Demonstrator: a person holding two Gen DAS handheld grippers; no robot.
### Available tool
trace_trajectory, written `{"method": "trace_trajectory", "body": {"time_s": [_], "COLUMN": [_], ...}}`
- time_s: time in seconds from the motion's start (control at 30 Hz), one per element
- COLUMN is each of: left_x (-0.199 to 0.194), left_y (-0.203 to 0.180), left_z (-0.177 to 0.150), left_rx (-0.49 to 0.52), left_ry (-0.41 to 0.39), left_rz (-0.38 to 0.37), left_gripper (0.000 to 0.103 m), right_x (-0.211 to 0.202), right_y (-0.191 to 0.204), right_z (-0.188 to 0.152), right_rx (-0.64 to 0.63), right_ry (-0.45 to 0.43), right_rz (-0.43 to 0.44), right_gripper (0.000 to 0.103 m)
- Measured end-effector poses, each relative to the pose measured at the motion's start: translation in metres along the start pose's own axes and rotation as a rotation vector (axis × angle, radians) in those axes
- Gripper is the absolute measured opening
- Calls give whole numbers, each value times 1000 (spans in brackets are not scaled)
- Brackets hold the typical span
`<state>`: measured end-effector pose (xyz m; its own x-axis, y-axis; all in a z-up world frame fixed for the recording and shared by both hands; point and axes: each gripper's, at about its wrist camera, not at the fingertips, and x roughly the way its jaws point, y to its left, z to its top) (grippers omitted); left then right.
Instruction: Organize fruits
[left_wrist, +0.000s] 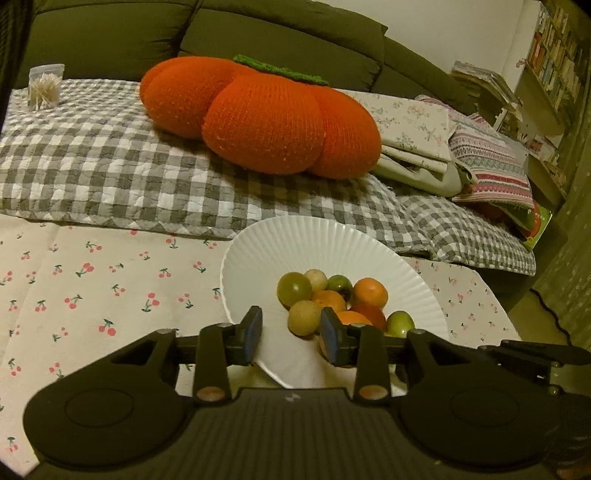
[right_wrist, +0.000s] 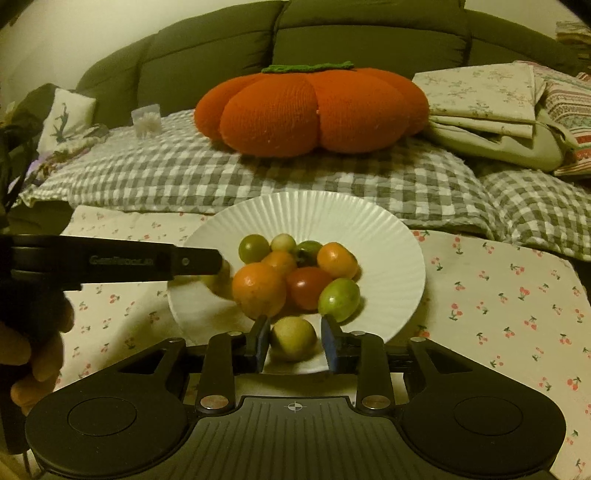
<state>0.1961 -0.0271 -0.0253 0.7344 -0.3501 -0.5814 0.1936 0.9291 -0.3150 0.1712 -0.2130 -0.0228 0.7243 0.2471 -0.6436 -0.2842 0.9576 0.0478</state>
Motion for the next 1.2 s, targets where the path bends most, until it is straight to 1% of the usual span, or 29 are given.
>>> {"method": "trace_trajectory", "body": {"time_s": [0.07, 0.17, 0.37, 0.43, 0.5, 0.63, 0.73, 0.83, 0.87, 0.9, 0.97, 1.03, 1.1, 1.13, 1.2], "left_x": [-4, -14, -45, -56, -66, -86, -99, -114, -118, -122, -129, -138, -145, -149, -155], "left_y": [3, 5, 6, 6, 5, 4, 8, 12, 13, 14, 15, 15, 13, 12, 9], "left_z": [1, 1, 2, 0, -2, -13, -21, -30, -33, -36, -43, -49, -54, -57, -62], "left_rx": [-18, -33, -34, -35, -27, -17, -30, -56, -65, -71, -76, -84, -84, -82, -77], "left_ry": [3, 0, -8, -11, -16, -11, 2, -2, -3, 1, 8, 5, 7, 7, 9], "left_rz": [1, 9, 61, 77, 100, 137, 155, 181, 186, 194, 212, 223, 228, 230, 235], "left_gripper": [34, 34, 34, 36, 40, 42, 44, 50, 56, 59, 59, 60, 64, 65, 72], "right_x": [-2, -5, -13, -17, -22, -36, -50, -63, -68, -73, -81, -89, -95, -98, -104], "right_y": [-2, -5, -9, -7, -4, 9, 16, 21, 24, 26, 31, 35, 39, 42, 47], "right_z": [1, 3, 5, 6, 6, 4, 1, -4, -4, -4, -2, -2, -4, -6, -15], "right_rx": [9, 23, 66, 80, 92, 87, 98, 95, 89, 82, 78, 81, 98, 107, 124], "right_ry": [-6, -14, -12, -15, -17, -27, -34, -39, -40, -46, -63, -83, -88, -87, -80], "right_rz": [0, -9, -8, 6, 20, 31, 31, 25, 17, 7, 1, -3, 3, 1, -8], "right_gripper": [33, 33, 33, 33, 34, 34, 37, 39, 39, 41, 51, 56, 62, 67, 68]}}
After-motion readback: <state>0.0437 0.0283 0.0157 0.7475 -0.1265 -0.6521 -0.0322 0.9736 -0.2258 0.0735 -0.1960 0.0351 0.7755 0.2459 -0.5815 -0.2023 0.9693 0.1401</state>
